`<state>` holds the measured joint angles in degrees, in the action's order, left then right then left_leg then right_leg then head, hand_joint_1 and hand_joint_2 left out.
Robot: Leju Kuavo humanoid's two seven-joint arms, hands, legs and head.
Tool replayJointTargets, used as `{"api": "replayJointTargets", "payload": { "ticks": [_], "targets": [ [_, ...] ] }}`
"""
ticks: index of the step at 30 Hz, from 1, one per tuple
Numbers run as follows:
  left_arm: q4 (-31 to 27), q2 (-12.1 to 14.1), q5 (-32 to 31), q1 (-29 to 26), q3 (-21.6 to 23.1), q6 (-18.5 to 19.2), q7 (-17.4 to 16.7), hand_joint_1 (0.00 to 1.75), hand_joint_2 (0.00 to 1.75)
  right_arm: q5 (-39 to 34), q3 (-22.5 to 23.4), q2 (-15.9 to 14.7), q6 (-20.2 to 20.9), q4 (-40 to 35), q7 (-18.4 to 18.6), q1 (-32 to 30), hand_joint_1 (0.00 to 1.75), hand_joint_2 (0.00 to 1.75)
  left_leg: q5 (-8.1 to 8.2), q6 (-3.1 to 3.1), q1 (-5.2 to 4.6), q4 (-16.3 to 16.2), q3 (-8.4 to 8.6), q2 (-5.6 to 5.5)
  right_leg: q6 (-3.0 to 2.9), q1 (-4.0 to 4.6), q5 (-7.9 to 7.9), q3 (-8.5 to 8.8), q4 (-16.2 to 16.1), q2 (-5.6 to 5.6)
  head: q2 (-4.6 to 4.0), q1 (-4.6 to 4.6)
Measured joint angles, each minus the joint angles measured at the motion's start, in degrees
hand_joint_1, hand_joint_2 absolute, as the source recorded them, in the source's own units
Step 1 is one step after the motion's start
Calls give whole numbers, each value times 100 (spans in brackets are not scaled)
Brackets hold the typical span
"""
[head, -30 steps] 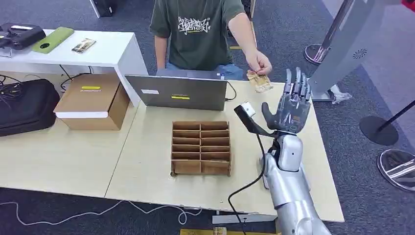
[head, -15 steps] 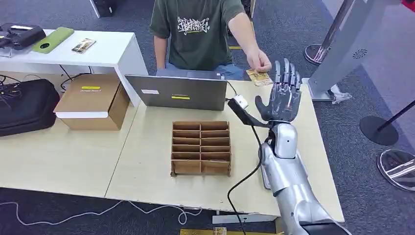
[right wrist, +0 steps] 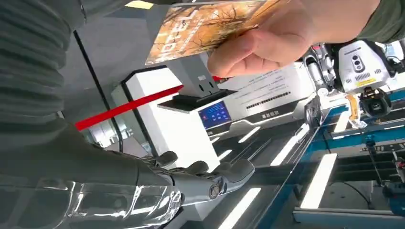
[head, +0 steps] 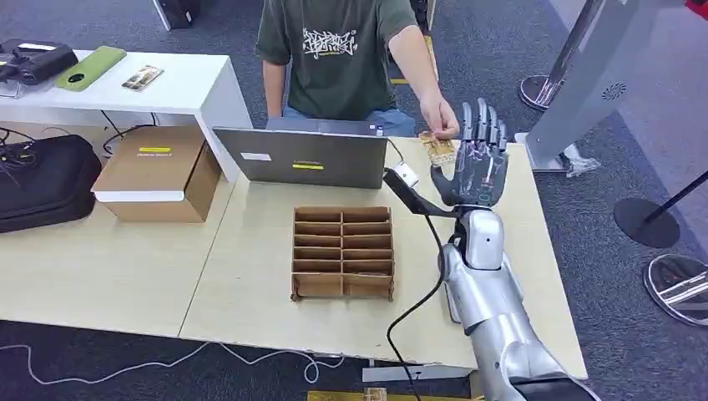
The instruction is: Pass the card to the sensor for recognition and then transmit it.
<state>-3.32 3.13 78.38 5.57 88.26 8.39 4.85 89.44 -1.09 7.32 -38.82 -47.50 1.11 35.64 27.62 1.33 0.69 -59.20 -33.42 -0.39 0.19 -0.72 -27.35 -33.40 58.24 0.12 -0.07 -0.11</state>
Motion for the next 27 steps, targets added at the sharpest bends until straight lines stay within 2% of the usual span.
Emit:
{"api": "replayJointTargets", "payload": {
  "ticks": [3,4,5,6,7,27],
  "targets": [
    [0,2,24,-6,-2,4,20,0,0,4,-15,-2,0,-2,0,0,0,175,0,0,0,0,0,0,0,0,0,0,0,0,0,2],
    [0,4,28,-6,0,11,24,0,0,13,-17,0,0,-2,0,0,9,175,0,0,0,0,0,0,0,0,0,0,0,0,0,2],
    [0,7,31,-6,0,17,24,0,0,22,-22,0,0,-2,0,0,9,175,0,0,0,0,0,0,0,0,0,0,0,0,0,2],
    [0,13,33,-7,0,20,26,0,0,30,-28,0,0,-2,2,0,140,175,0,0,0,0,0,0,0,0,0,0,0,0,0,2],
    [0,15,33,-7,0,28,26,0,0,33,-37,0,0,0,4,0,175,175,0,0,0,0,0,0,0,0,0,0,0,0,0,2],
    [0,24,135,-13,0,33,28,0,0,-37,-79,0,0,7,4,26,175,175,0,0,0,0,-2,-2,0,0,0,0,1,-2,0,0]
  ]
}}
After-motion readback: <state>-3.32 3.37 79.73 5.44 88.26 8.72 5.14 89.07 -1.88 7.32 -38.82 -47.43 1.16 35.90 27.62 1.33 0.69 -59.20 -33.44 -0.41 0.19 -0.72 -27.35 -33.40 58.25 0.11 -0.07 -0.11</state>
